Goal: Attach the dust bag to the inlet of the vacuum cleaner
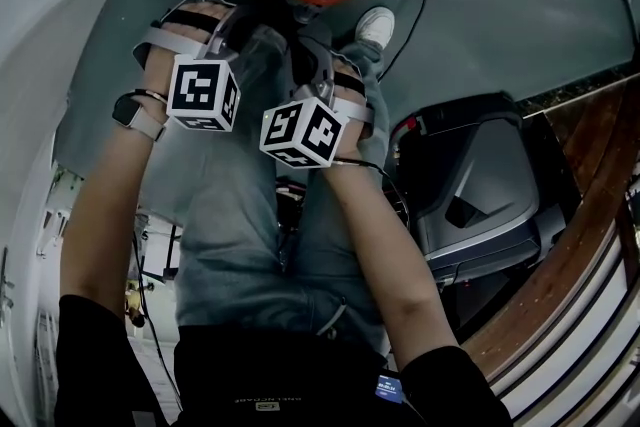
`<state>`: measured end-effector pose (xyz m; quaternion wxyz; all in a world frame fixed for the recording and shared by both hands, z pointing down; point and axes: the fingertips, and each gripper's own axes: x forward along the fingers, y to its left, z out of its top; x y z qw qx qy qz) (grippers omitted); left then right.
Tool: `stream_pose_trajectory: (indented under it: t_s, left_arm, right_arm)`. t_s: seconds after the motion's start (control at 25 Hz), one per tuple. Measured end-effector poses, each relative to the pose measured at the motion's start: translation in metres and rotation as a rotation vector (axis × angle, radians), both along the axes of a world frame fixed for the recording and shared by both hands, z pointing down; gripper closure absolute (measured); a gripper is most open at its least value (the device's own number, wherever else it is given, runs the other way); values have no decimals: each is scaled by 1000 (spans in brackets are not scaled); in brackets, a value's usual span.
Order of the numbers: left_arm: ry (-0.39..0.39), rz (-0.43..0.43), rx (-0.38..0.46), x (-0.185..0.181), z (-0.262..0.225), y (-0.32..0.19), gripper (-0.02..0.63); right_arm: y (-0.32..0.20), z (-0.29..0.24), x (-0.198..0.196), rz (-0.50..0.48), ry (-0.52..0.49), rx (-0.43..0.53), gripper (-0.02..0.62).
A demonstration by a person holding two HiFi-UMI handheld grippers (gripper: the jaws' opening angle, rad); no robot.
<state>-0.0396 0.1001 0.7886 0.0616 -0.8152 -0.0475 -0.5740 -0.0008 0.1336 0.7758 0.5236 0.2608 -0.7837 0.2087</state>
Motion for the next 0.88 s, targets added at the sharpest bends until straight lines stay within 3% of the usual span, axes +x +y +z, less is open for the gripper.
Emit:
stream_pose_trajectory:
  t_s: [0.32,0.6,0.88]
  left_arm:
    - [-16,23,3,12,2,4,574]
    - [-18,-52,0,-5,2,1,574]
    - [-37,38,32,20,-2,3,574]
  right_arm:
    - [5,5,13,6,-10,0,564]
    - [-5,-3,1,-26,-1,21,565]
    - [8,6,19,27,-12,-2,565]
